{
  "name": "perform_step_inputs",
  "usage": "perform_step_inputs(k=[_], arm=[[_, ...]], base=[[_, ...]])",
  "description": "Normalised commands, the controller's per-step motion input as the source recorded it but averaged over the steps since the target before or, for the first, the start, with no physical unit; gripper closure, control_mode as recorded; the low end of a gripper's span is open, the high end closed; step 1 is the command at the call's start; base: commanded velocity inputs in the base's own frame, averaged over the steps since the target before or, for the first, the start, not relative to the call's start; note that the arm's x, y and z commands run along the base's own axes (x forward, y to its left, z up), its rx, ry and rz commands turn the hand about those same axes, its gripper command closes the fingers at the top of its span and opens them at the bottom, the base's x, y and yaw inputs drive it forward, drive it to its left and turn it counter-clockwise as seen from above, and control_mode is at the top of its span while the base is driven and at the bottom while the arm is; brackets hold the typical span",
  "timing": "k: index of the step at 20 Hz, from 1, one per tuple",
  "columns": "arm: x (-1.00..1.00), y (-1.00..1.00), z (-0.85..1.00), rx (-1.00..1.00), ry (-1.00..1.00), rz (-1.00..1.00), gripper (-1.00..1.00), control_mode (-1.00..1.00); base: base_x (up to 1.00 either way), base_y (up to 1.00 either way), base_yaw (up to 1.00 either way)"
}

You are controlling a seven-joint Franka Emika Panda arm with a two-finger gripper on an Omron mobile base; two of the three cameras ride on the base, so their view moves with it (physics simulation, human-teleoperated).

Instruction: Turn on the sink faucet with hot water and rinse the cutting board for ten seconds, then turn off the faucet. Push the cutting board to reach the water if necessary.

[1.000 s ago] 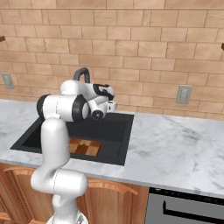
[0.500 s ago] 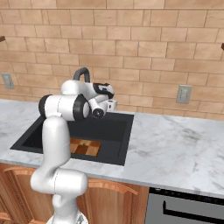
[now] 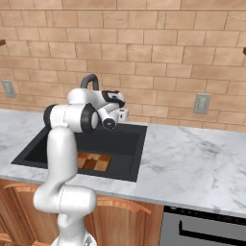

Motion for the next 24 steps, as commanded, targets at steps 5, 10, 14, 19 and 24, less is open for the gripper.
perform_step_inputs(k=[5,10,14,19,24], arm=[[0.23,0.0,-0.03,0.0,0.0,0.01,-1.0,-1.0],[0.09,0.0,0.0,0.0,0.0,0.01,-1.0,-1.0],[0.0,0.0,0.0,0.0,0.0,0.0,-1.0,-1.0],[0.0,0.0,0.0,0.0,0.0,0.0,-1.0,-1.0],[0.0,0.0,0.0,0.0,0.0,0.0,1.0,-1.0]], base=[[0.0,0.0,0.0],[0.0,0.0,0.0],[0.0,0.0,0.0],[0.0,0.0,0.0],[0.0,0.0,0.0]])
